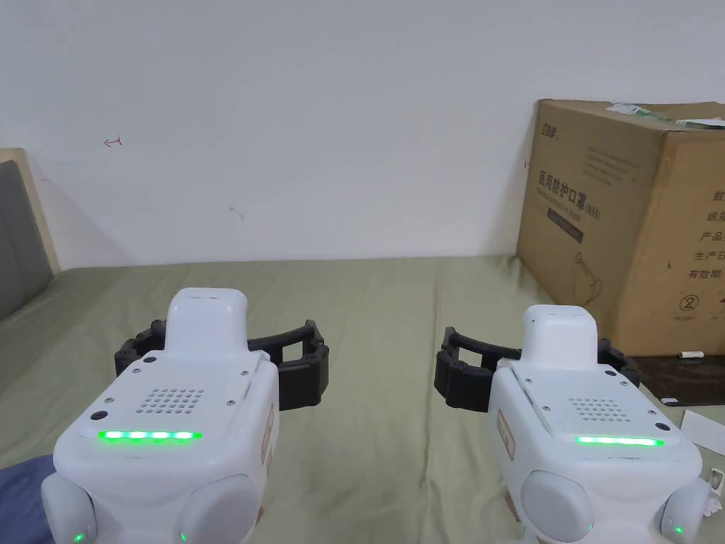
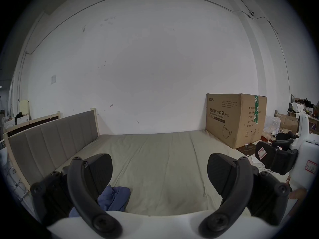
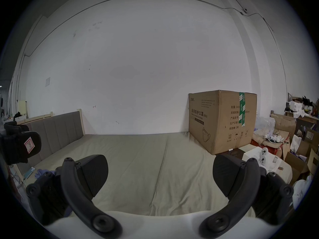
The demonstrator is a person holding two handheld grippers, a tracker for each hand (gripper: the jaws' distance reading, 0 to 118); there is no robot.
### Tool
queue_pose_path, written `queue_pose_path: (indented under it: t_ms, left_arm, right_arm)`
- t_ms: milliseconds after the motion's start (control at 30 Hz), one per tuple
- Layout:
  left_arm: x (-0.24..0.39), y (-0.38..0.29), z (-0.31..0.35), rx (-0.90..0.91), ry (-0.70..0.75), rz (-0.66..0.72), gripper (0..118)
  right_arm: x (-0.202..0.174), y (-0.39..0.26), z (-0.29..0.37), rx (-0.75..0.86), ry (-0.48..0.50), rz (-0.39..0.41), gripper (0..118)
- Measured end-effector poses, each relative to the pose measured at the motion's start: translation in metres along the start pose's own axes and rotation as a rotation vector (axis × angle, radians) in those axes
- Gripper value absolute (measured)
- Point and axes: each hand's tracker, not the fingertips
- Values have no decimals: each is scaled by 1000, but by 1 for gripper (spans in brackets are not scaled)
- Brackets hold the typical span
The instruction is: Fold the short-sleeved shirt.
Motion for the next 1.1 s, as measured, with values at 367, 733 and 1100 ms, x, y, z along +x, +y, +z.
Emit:
queue_pose_path:
  t_ms: [367, 733, 1100]
  left_arm:
    - [1, -2, -1, 0, 12, 8, 112]
    - [5, -2, 0, 12, 13, -14, 3]
    - [-1, 11, -3, 23, -39, 23, 0]
  right_arm:
    - [-2, 1, 2, 9, -12, 24, 118]
    - [-3, 1, 6, 38, -115, 2, 1]
    - [6, 11, 2, 14, -44, -54, 0]
